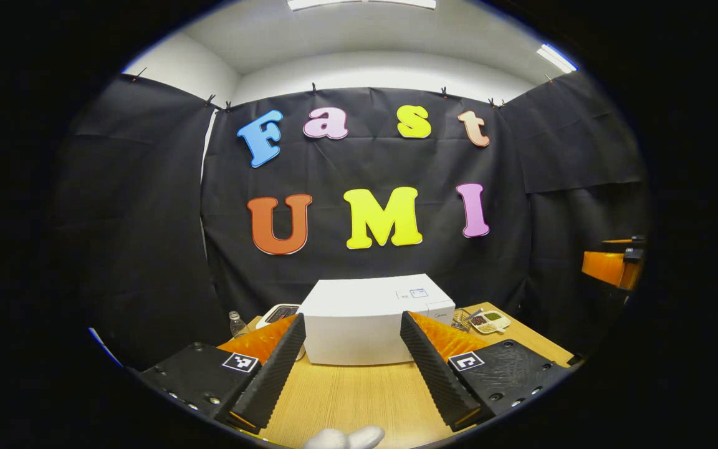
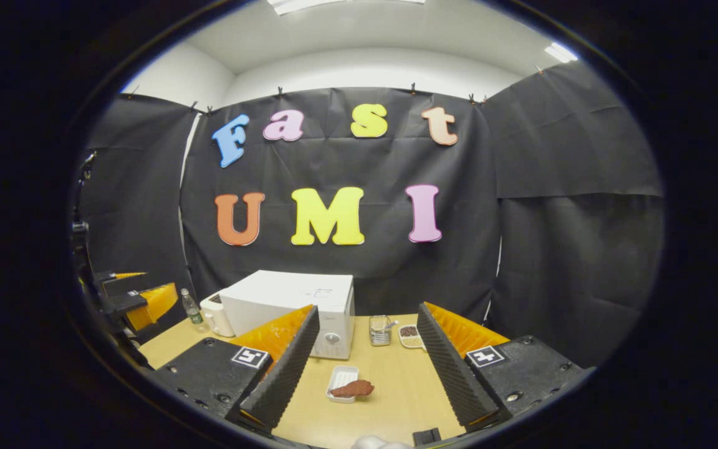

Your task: Open the microwave oven with the left hand, put the food in, and close the microwave oven.

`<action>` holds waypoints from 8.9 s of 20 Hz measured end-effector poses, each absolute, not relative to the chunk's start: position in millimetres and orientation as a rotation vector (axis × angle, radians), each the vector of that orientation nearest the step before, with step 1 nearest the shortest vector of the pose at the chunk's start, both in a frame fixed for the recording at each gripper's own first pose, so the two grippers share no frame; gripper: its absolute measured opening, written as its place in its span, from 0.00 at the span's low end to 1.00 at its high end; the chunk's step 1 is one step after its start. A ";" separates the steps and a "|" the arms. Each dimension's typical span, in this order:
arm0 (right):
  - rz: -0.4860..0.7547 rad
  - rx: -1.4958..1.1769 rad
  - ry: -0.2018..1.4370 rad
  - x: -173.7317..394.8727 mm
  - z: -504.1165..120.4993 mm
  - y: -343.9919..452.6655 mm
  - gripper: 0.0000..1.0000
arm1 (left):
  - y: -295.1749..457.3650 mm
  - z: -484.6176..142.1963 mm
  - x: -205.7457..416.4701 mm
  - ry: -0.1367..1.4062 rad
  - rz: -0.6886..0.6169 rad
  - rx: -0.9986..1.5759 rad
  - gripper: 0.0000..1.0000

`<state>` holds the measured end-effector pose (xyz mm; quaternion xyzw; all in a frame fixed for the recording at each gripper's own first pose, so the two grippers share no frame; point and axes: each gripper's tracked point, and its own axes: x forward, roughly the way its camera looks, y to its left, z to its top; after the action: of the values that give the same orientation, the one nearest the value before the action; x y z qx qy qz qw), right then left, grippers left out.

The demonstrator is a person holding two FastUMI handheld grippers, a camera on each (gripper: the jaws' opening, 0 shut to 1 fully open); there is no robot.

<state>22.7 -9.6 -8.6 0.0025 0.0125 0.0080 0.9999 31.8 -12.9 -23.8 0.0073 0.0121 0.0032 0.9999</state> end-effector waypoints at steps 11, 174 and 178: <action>-0.044 -0.011 0.111 39.8 -0.4 -94.5 0.92 | -117.8 -120.3 149.2 0.049 -0.090 -0.020 0.95; -0.035 0.384 0.201 448.1 -317.3 283.5 0.64 | 208.5 -126.9 -12.4 0.200 0.219 0.070 0.95; -0.009 0.315 0.199 435.7 -309.7 284.0 1.00 | 208.2 -127.3 -11.2 0.194 0.221 0.074 0.90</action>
<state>435.7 284.0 -309.7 0.1567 0.0989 -0.0042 0.9827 -11.2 208.2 -127.3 0.0371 0.0964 0.1100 0.9886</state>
